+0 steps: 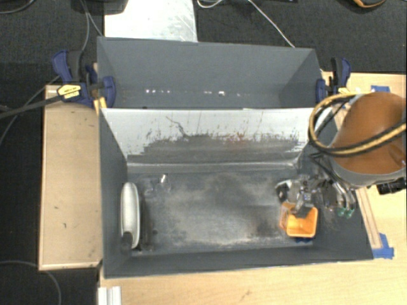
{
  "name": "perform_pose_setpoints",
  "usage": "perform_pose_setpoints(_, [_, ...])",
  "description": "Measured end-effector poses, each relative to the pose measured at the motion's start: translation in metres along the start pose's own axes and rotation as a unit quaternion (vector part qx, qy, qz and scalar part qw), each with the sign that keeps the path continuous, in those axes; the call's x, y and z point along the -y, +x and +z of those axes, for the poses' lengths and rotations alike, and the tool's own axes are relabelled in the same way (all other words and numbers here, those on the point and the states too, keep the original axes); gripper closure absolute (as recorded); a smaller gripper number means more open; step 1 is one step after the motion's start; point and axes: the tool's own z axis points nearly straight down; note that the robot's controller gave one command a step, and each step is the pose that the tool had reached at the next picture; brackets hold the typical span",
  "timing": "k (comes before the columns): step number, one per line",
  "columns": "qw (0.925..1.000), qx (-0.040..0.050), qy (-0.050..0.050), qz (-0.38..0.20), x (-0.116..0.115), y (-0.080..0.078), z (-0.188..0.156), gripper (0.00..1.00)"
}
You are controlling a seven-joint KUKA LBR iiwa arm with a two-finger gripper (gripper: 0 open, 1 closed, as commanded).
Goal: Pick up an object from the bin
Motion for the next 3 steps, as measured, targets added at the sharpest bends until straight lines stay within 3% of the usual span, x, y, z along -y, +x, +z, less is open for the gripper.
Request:
perform_pose_setpoints(1, [0.9997,0.0085,0.000,0.022,-0.007,-0.014,0.092,1.00])
perform_pose_setpoints(2, [0.9998,-0.0027,0.000,0.021,-0.005,-0.004,0.073,1.00])
perform_pose_setpoints(3, [0.9999,0.0129,-0.001,0.009,0.001,0.005,0.106,1.00])
